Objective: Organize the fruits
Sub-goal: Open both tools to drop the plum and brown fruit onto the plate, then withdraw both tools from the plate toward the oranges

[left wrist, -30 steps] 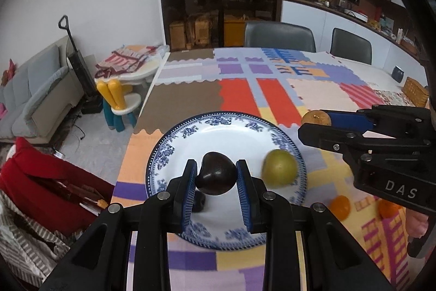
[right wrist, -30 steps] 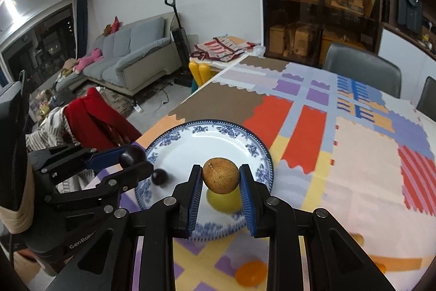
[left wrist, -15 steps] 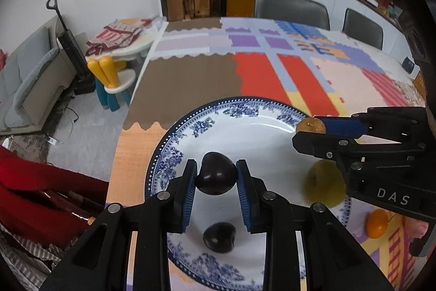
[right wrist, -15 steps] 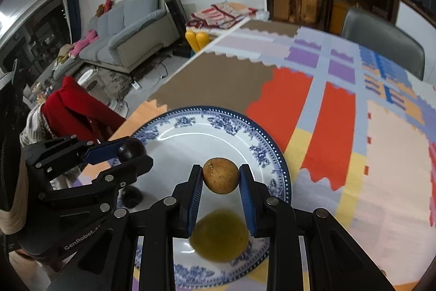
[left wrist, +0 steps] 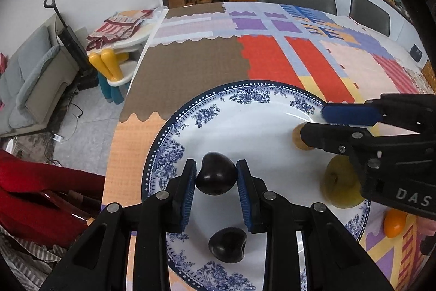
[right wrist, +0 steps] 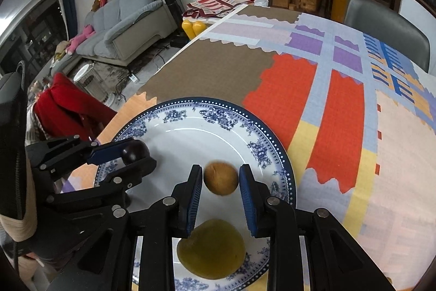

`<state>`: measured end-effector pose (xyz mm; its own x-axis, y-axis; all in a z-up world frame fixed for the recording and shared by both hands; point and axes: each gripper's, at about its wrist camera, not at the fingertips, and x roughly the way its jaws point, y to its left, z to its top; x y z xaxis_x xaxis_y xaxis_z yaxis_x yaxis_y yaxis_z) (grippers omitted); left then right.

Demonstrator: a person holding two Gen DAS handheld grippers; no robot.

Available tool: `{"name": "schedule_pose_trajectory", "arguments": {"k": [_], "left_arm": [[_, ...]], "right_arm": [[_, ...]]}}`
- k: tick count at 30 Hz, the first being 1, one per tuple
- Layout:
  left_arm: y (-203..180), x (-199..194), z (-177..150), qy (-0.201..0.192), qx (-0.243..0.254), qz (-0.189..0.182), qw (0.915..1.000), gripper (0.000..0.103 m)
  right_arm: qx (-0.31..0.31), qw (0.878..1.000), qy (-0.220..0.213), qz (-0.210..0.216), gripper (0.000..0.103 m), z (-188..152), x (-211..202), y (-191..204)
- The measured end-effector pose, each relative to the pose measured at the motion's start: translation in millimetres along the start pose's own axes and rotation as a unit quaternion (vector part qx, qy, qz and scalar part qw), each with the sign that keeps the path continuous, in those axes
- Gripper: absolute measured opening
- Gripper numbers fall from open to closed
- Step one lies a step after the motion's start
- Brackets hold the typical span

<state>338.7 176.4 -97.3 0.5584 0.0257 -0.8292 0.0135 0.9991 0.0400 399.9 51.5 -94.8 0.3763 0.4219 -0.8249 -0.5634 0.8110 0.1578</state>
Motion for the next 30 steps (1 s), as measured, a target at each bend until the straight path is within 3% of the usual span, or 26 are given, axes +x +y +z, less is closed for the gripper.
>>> {"name": "schedule_pose_trajectory", "arguments": {"k": [2,5,10,11,13,18,30], "left_arm": [[0.4,-6.1,-1.1,-0.007,-0.002,0.002,1.0,0.036],[-0.3,-22.1,-2.3,-0.023,-0.003,0.009,0.9997,0.036],[-6.8,-58.0,-6.3,-0.059,-0.009,0.013,0.9981,0.052],[-10.0,-66.5,-7.7,-0.069,-0.008,0.014,0.9975,0.053],[-16.1,-80.5,-10.0,-0.082,-0.007,0.017,0.9964,0.06],[-33.2,-116.3,-18.2,-0.113,-0.003,0.011,0.9935,0.064],[-81.8,-179.7,-39.6,-0.168,0.014,0.001,0.9856,0.082]], "right_arm": [[0.004,1.0,-0.007,-0.001,0.04,-0.5,-4.4,0.0],[0.0,1.0,-0.02,-0.01,0.04,-2.5,-16.7,0.8],[-0.009,0.998,-0.055,-0.033,0.044,-12.7,-51.8,3.4],[-0.01,0.997,-0.062,-0.036,0.048,-15.5,-59.6,3.9],[-0.01,0.996,-0.077,-0.043,0.05,-21.7,-75.4,4.0],[0.006,0.994,-0.103,-0.043,0.055,-39.4,-110.6,-1.0],[0.034,0.981,-0.168,-0.088,0.067,-83.4,-191.5,-16.7]]}}
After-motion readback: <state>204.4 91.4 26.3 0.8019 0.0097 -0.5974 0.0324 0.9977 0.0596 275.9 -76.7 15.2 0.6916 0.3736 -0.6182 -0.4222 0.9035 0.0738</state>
